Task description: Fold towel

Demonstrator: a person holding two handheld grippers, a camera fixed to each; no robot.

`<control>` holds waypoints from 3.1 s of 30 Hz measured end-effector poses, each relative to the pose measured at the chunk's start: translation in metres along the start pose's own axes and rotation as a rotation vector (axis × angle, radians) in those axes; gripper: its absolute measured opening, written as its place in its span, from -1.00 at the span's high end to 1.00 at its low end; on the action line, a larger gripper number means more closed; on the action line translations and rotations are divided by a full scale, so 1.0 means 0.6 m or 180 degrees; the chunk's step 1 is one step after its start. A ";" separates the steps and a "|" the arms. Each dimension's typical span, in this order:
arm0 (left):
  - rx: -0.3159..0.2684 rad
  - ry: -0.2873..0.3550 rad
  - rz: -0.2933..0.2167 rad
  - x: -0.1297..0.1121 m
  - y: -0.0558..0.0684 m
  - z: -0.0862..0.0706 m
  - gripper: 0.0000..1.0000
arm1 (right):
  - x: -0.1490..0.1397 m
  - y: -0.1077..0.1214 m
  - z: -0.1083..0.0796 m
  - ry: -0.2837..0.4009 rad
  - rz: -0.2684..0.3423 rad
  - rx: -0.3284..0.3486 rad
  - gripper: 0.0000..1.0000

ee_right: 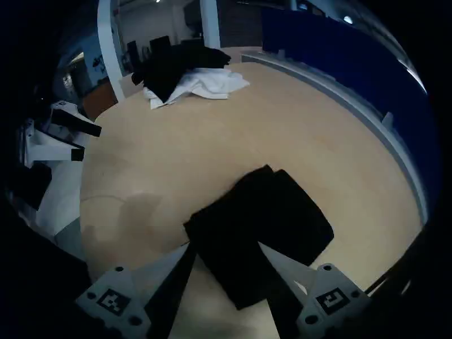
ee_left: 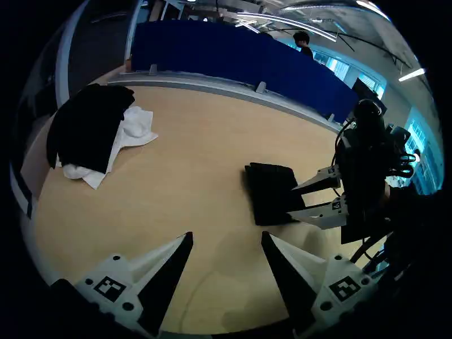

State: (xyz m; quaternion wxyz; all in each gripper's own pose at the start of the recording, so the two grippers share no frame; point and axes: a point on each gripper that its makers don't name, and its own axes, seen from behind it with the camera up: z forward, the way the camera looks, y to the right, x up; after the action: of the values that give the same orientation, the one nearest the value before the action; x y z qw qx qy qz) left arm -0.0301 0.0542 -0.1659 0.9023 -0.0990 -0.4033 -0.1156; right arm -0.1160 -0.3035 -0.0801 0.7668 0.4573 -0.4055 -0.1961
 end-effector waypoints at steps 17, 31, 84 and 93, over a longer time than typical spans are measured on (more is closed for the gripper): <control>-0.0031 -0.0029 0.0059 0.003 0.013 0.011 -0.79 | -0.103 0.041 -0.059 -0.0102 0.0358 -0.0271 -0.47; -0.0040 -0.0051 0.0075 0.003 0.018 0.022 -0.79 | -0.139 0.030 -0.031 -0.0205 0.0460 -0.0305 0.10; -0.0217 0.0009 0.0271 0.045 0.082 0.039 -0.79 | 0.062 0.203 -0.324 0.0918 0.0502 -0.1050 0.94; -0.0258 -0.0024 0.0348 0.049 0.107 0.056 -0.80 | -0.009 0.297 -0.410 0.0916 0.0707 -0.1330 0.94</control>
State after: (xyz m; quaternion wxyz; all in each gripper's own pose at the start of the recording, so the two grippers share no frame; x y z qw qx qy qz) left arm -0.0164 0.1210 -0.1272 0.9010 -0.1578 -0.3957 -0.0820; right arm 0.0653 -0.0765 0.0087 0.9110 0.2651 -0.2908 -0.1232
